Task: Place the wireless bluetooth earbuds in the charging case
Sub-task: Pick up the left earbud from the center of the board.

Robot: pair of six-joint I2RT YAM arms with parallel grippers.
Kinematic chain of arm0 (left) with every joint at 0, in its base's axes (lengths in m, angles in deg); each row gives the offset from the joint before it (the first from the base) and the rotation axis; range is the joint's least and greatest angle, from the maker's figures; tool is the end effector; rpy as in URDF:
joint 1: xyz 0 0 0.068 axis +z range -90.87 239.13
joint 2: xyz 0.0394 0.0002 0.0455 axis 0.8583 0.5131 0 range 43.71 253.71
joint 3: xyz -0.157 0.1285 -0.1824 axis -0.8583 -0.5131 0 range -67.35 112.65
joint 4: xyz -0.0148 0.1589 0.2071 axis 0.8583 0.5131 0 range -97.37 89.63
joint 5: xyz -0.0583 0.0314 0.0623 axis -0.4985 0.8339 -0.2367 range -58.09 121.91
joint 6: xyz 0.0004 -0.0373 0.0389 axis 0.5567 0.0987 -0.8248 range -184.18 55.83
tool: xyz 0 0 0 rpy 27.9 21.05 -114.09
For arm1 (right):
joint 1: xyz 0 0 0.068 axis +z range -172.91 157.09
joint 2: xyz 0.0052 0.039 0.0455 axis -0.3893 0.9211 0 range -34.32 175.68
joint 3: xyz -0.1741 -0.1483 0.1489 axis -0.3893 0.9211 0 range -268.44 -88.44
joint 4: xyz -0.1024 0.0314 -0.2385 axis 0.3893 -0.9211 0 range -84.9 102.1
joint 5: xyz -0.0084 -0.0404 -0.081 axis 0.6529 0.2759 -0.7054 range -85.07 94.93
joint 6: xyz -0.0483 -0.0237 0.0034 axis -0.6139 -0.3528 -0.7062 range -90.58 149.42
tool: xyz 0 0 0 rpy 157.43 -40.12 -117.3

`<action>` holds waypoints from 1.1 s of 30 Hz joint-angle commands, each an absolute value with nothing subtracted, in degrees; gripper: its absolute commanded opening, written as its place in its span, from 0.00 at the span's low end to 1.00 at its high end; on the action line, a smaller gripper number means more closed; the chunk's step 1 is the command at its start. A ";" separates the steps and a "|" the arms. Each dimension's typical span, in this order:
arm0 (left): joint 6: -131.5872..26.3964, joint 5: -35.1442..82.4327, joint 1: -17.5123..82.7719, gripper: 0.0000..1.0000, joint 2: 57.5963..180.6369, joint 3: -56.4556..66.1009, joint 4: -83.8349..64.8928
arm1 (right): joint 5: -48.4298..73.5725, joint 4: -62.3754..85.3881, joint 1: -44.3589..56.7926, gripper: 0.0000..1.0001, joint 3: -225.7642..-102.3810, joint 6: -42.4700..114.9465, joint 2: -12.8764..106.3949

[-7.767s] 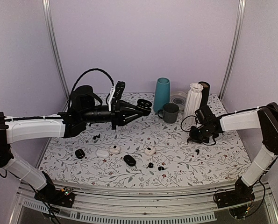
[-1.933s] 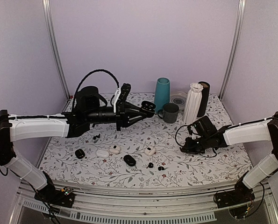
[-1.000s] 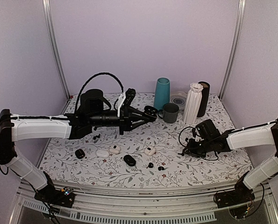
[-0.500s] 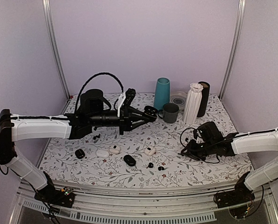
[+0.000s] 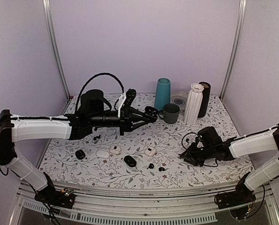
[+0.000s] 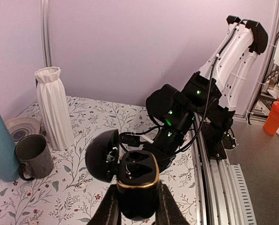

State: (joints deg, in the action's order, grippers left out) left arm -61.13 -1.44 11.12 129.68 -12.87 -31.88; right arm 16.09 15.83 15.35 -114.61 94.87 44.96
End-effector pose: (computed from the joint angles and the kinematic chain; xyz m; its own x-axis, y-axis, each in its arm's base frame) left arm 0.2161 -0.2692 0.2874 -0.1336 0.0821 -0.9876 0.9802 0.1580 -0.1195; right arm 0.1817 0.1520 0.1304 -0.8902 0.4345 -0.1369 0.2486 0.7151 0.6533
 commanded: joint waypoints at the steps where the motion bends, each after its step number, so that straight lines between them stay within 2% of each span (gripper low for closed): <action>1: -61.54 -1.45 10.67 0.00 128.39 -12.52 -32.77 | 17.37 17.72 15.76 0.28 -115.87 100.96 48.69; 16: -62.05 -0.80 10.69 0.00 126.34 -13.56 -31.88 | 7.73 9.00 15.63 0.29 -120.87 105.86 52.56; 33: -62.50 -0.49 10.63 0.00 125.46 -13.35 -31.28 | 2.41 0.32 15.23 0.26 -129.43 93.73 59.29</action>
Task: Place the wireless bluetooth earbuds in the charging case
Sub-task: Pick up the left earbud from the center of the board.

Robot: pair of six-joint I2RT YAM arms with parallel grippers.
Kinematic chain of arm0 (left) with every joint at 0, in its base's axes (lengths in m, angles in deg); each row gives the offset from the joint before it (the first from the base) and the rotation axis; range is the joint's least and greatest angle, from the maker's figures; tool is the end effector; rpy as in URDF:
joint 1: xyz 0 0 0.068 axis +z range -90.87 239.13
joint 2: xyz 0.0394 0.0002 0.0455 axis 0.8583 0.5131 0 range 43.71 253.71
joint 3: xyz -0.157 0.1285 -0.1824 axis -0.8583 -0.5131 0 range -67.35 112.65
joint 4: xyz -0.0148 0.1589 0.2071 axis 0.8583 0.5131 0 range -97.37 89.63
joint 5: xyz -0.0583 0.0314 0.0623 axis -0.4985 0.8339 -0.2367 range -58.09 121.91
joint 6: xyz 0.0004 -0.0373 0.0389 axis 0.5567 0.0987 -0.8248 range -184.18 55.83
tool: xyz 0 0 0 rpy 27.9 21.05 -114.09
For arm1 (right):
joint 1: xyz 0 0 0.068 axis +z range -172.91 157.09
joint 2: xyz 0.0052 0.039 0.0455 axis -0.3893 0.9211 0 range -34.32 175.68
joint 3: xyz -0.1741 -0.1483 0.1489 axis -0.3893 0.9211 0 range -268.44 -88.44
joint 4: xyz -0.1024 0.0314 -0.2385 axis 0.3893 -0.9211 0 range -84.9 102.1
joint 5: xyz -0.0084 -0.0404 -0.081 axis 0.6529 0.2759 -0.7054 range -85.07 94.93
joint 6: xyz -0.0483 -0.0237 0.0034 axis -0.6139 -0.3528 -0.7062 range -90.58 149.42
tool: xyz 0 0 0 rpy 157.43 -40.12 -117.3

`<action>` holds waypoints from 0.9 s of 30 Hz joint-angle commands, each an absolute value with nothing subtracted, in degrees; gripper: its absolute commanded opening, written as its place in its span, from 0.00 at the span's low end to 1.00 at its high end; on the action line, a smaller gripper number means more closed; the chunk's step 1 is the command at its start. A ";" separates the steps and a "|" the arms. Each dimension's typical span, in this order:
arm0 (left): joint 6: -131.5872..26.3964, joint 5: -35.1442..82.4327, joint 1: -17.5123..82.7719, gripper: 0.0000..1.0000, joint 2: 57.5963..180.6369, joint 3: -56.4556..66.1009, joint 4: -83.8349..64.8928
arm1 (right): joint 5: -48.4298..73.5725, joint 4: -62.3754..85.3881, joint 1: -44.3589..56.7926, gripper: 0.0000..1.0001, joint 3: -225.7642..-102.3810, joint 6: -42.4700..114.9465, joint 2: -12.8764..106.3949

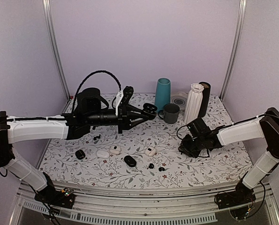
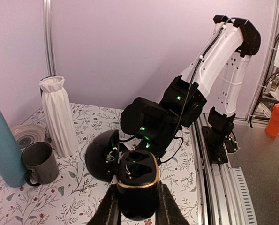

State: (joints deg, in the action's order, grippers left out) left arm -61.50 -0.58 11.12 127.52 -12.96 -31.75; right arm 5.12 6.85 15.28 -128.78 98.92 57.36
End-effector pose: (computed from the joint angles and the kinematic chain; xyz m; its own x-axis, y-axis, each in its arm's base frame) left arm 0.2120 -0.2640 0.2987 -0.1047 0.0575 -0.9928 0.9811 0.1696 -0.0937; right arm 0.2263 0.1781 0.1322 -0.8102 0.5544 -0.1902 0.3975 0.7582 0.5168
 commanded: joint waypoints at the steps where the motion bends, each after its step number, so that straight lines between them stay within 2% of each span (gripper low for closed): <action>1: -62.46 -0.44 10.63 0.00 125.37 -13.44 -31.27 | 2.24 -0.12 15.35 0.26 -129.59 92.48 59.28; 7: -62.40 -0.43 10.66 0.00 125.69 -13.37 -31.56 | 1.38 -1.23 16.32 0.27 -131.19 85.21 59.73; 16: -62.50 -0.44 10.64 0.00 125.78 -12.99 -31.23 | 0.88 -1.47 17.00 0.35 -134.69 69.61 61.67; 27: -62.46 -0.45 10.65 0.00 125.89 -12.85 -30.98 | 1.32 -3.66 17.08 0.33 -137.42 59.10 64.16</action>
State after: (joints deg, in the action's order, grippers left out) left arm -61.65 -0.56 11.12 126.93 -12.96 -31.49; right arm 1.16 -0.54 16.84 -137.04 64.23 62.73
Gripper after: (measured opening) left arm 0.201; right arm 0.331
